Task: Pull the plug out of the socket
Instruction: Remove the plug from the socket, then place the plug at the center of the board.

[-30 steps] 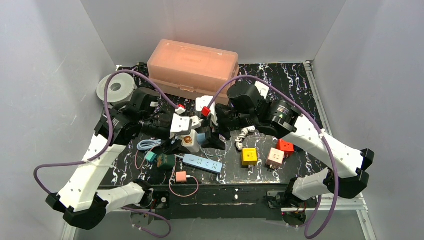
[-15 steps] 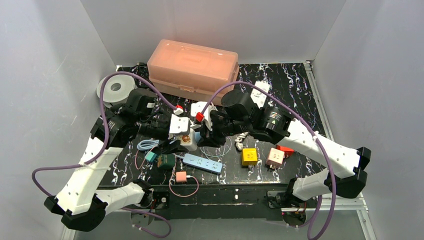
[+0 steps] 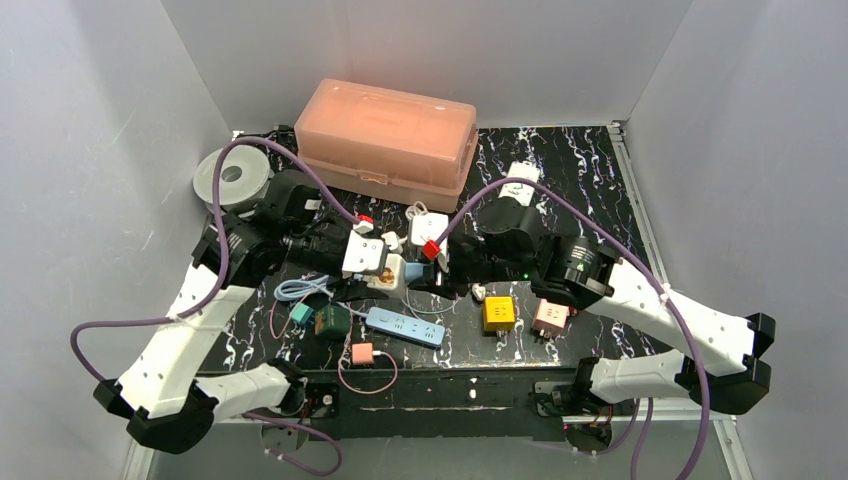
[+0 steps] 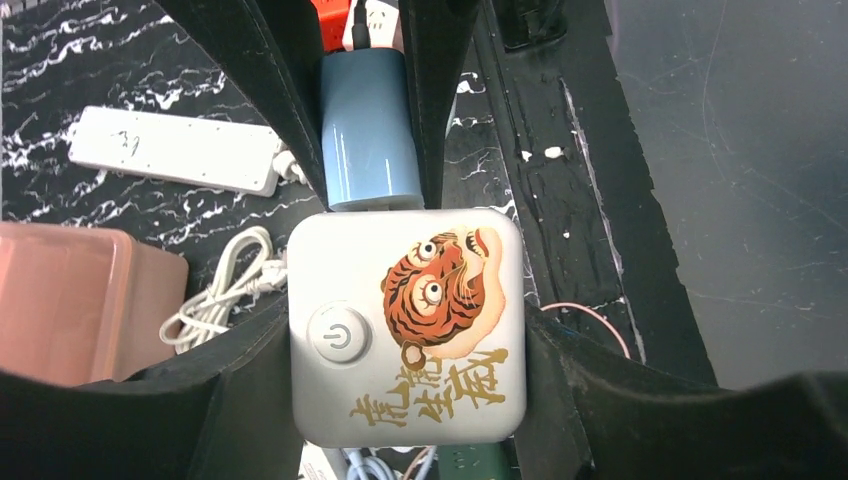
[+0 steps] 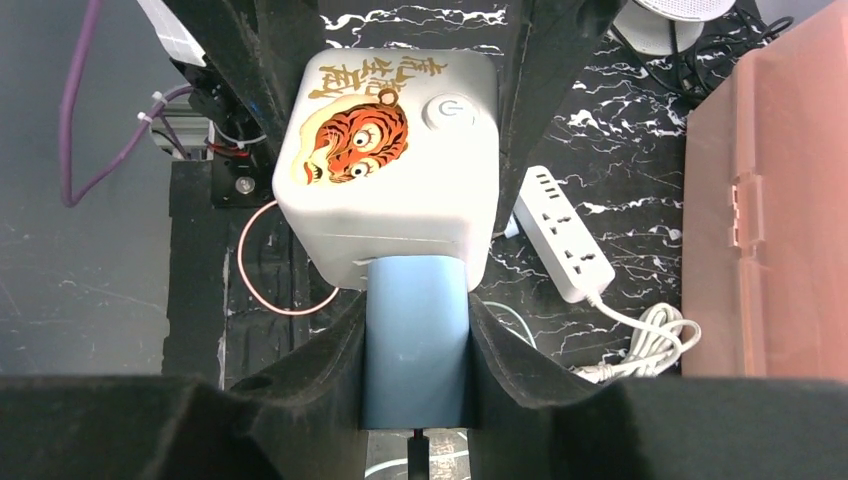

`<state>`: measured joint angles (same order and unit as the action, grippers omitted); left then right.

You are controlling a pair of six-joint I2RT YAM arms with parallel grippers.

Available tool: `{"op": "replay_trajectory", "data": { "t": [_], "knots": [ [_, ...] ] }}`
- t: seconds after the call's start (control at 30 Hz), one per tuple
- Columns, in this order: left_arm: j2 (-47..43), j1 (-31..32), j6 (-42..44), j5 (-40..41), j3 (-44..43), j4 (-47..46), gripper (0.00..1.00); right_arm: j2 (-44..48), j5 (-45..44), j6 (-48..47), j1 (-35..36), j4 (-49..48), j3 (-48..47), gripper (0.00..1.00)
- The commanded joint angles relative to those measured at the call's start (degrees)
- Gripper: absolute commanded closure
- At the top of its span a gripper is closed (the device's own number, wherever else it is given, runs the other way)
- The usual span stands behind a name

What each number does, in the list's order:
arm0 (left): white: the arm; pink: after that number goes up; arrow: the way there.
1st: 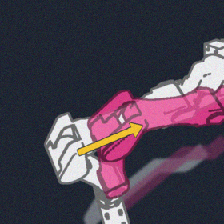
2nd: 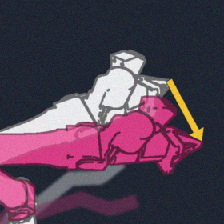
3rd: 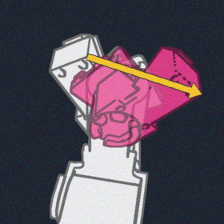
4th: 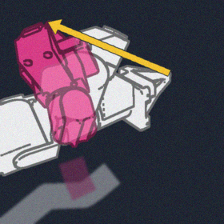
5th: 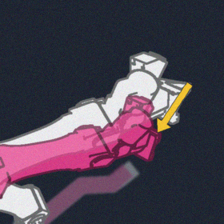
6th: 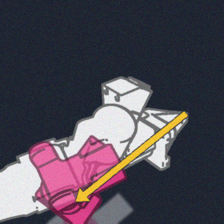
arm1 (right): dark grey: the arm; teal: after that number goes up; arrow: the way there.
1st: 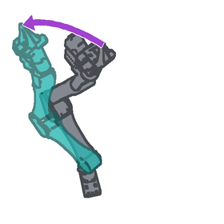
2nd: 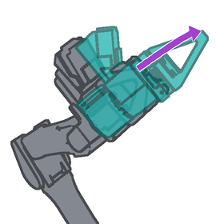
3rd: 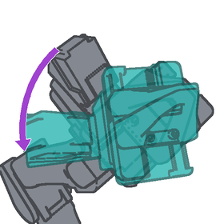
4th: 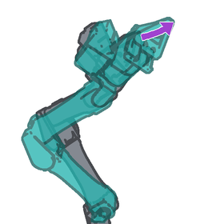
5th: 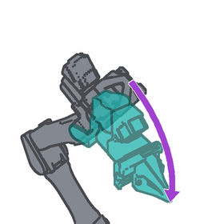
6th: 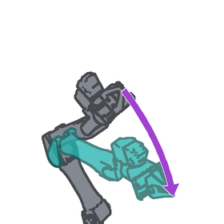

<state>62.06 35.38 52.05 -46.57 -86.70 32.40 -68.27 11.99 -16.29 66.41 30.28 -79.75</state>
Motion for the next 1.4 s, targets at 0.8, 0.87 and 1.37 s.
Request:
{"op": "replay_trajectory", "data": {
  "t": [0.8, 0.87, 1.37],
  "knots": [
    [4.6, -0.8, -2.1, 24.6, 6.6, 0.7, 1.00, 12.3, -24.5, 18.0, -44.8, 3.0, 2.0, 0.99],
    [4.6, -0.8, -3.1, 24.1, 10.5, -3.6, 1.00, 11.3, -26.7, 21.7, -49.4, 2.6, 2.3, 0.99],
    [17.0, 2.4, -8.3, 31.3, 23.3, -22.2, 1.00, -0.2, -25.1, 41.8, -60.6, -2.1, 20.1, 0.99]
  ]
}}
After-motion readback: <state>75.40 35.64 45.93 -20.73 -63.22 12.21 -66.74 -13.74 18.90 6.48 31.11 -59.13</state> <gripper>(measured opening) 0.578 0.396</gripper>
